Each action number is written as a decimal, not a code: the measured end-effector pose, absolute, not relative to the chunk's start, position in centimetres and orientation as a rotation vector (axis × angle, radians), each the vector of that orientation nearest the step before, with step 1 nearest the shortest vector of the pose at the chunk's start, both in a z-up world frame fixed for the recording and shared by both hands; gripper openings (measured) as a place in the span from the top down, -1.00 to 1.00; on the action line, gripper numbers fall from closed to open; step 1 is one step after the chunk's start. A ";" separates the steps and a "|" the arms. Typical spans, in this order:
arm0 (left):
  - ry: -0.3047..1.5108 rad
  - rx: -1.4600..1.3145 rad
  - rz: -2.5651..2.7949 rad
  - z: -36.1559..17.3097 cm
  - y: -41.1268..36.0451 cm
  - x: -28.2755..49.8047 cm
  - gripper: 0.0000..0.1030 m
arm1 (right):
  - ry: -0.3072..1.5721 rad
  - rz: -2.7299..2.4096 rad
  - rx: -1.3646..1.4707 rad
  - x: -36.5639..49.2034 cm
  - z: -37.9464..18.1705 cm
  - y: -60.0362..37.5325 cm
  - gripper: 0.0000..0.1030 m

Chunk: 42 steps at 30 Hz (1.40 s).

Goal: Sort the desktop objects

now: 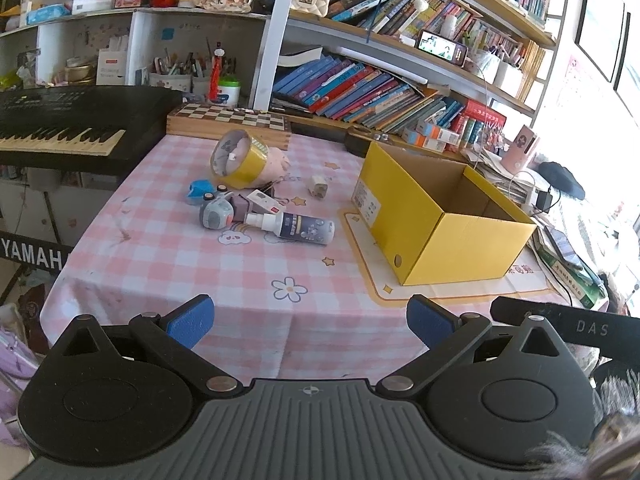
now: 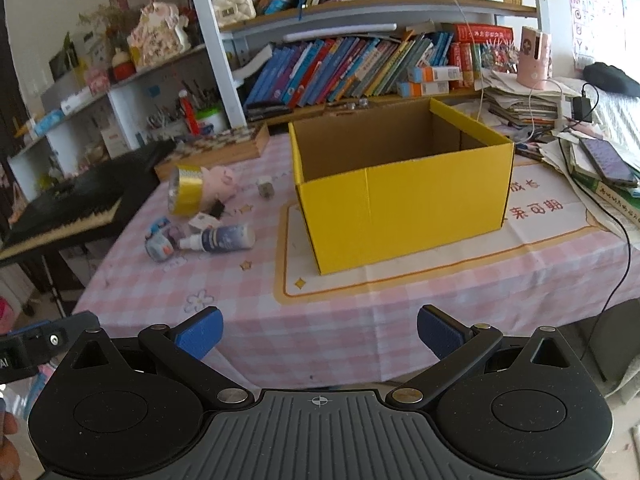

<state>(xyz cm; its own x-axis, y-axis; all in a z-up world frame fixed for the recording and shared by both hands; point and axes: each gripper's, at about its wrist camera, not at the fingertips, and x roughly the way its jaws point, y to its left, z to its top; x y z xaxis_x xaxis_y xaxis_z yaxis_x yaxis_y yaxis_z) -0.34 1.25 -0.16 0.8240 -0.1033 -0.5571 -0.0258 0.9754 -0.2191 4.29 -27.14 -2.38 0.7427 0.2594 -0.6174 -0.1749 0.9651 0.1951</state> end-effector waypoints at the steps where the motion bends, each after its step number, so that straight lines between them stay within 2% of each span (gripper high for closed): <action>1: 0.602 -0.220 -0.049 -0.1 1.2 -0.4 -1.00 | 0.687 0.235 0.126 4.2 -2.3 -27.1 -1.00; 12: 0.607 -0.152 -0.057 0.1 0.6 -0.5 -1.00 | 0.683 0.277 0.049 3.6 -1.9 -25.5 -1.00; 42: 0.648 -0.211 0.069 -0.8 4.7 0.3 -1.00 | 0.746 0.397 -0.045 5.5 -2.8 -20.4 -1.00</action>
<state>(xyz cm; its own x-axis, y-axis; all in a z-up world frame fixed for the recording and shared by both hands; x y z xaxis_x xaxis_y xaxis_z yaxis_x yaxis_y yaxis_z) 0.35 4.65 -0.81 0.7958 -0.0019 -0.6056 -0.1296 0.9763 -0.1734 5.45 -20.37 -2.77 0.6641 0.3352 -0.6683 -0.3670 0.9249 0.0992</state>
